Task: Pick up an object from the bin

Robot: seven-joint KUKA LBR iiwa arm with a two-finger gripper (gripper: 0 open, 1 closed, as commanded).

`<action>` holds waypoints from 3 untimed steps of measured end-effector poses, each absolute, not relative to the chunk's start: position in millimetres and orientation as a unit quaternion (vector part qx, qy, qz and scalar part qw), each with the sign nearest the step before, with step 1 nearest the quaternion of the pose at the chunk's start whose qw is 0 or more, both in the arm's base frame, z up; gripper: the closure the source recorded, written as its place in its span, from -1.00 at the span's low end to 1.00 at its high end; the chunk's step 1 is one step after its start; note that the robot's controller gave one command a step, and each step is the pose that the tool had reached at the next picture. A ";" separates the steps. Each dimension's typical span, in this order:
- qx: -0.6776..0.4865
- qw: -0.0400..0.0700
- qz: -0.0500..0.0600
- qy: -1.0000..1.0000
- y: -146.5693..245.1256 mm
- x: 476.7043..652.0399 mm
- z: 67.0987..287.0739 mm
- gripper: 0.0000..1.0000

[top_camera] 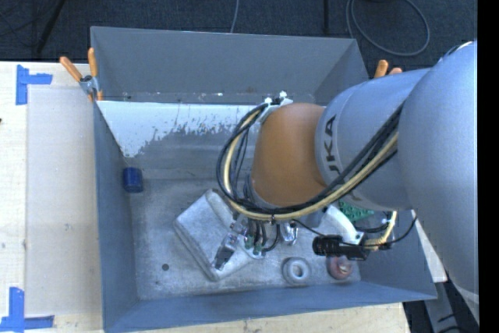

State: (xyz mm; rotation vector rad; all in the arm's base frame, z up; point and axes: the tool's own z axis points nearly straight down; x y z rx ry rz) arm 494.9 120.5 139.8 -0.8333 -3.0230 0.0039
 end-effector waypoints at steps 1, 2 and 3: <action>-0.294 0.000 -0.001 -0.956 157.1 535.6 134.5 -1.00; -0.311 0.000 0.000 -0.950 162.4 558.9 138.2 -1.00; -0.306 -0.003 0.000 -0.952 127.5 589.1 171.0 -1.00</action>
Offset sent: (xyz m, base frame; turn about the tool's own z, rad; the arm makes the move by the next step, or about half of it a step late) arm 0.0396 0.0347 -0.0044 0.0621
